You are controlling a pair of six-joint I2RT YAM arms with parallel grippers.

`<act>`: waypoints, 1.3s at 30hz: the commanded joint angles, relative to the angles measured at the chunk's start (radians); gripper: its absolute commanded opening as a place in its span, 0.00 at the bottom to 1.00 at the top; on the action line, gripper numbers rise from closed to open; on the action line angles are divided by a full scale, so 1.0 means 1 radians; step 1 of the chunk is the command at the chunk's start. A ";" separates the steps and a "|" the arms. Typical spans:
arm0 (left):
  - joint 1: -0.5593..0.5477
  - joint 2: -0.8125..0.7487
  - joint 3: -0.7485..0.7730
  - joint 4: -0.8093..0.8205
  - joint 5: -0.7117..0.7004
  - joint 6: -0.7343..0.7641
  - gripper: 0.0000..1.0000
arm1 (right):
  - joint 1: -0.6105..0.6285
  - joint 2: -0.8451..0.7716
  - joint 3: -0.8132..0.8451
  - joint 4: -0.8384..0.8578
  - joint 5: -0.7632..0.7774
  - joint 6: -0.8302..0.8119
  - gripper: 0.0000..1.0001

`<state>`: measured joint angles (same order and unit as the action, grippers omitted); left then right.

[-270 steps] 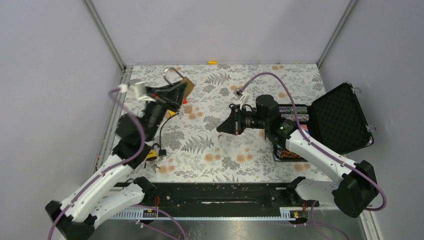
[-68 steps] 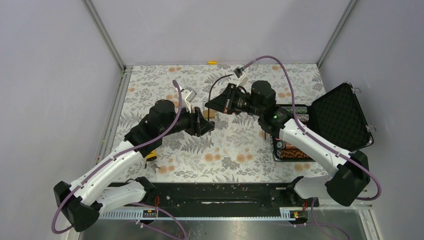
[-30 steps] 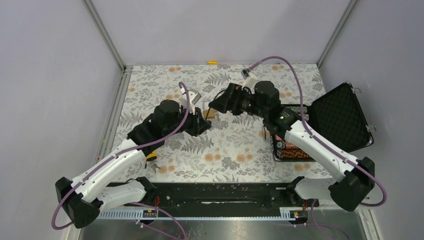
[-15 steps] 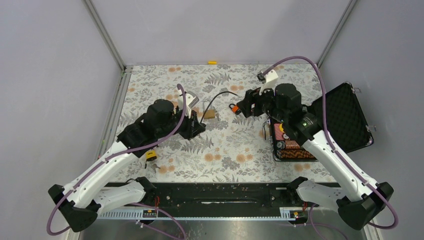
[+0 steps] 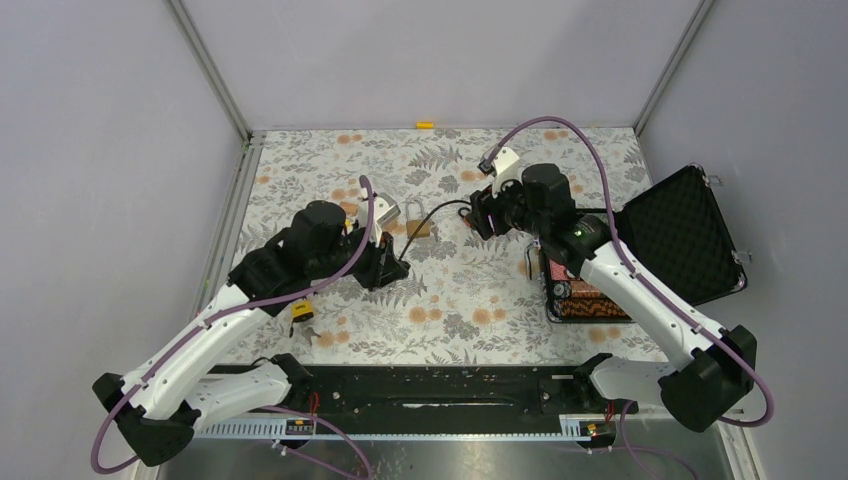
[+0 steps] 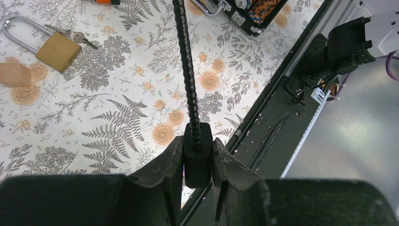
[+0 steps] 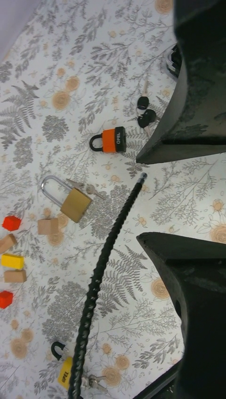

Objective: Lock with the key
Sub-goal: Lock the lock.

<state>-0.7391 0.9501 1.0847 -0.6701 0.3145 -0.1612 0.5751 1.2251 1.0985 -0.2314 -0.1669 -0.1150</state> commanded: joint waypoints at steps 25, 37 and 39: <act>-0.003 -0.070 -0.040 0.173 0.015 0.031 0.00 | -0.001 -0.046 -0.106 0.338 -0.479 0.229 0.00; -0.003 -0.182 -0.198 0.490 0.197 0.150 0.00 | 0.101 -0.121 -0.313 1.315 -0.496 0.949 0.00; -0.003 -0.167 -0.183 0.503 0.235 0.153 0.00 | 0.157 -0.123 -0.291 1.262 -0.483 0.884 0.00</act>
<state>-0.7391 0.7734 0.8707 -0.3084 0.4324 -0.0513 0.6346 1.1389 0.7589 0.8391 -0.6468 0.7078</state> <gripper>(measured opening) 0.222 0.030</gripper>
